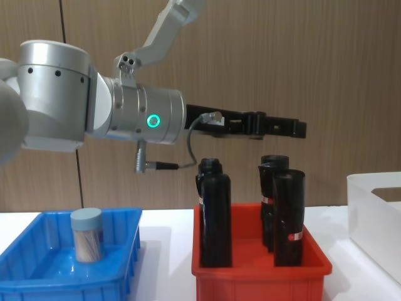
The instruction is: Pick the cotton swabs from the blue box and place them into the white box.
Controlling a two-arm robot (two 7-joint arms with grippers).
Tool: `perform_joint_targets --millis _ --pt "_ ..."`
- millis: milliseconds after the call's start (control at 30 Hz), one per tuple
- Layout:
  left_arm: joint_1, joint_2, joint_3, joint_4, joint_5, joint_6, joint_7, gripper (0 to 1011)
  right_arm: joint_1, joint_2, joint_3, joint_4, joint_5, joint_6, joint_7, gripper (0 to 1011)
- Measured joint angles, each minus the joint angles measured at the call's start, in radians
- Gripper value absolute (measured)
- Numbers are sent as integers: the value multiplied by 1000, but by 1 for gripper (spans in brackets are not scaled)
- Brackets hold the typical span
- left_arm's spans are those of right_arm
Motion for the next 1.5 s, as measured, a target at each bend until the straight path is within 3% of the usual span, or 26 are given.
perform_joint_targets --millis 300,533,733,1167,1500 --pt "0 0 0 0 0 0 0 1003 27 -7 -2 63 2 10 11 641" --pt "0 0 0 0 0 0 0 1003 44 -10 -4 98 -3 11 22 871" --pt "0 0 0 0 0 0 0 1003 54 -12 -5 118 -5 8 28 999" --pt "0 0 0 0 0 0 0 1003 57 -13 -3 123 -10 -16 34 1002" --pt "0 0 0 0 0 0 0 1003 27 -5 5 65 -11 -46 27 1002"
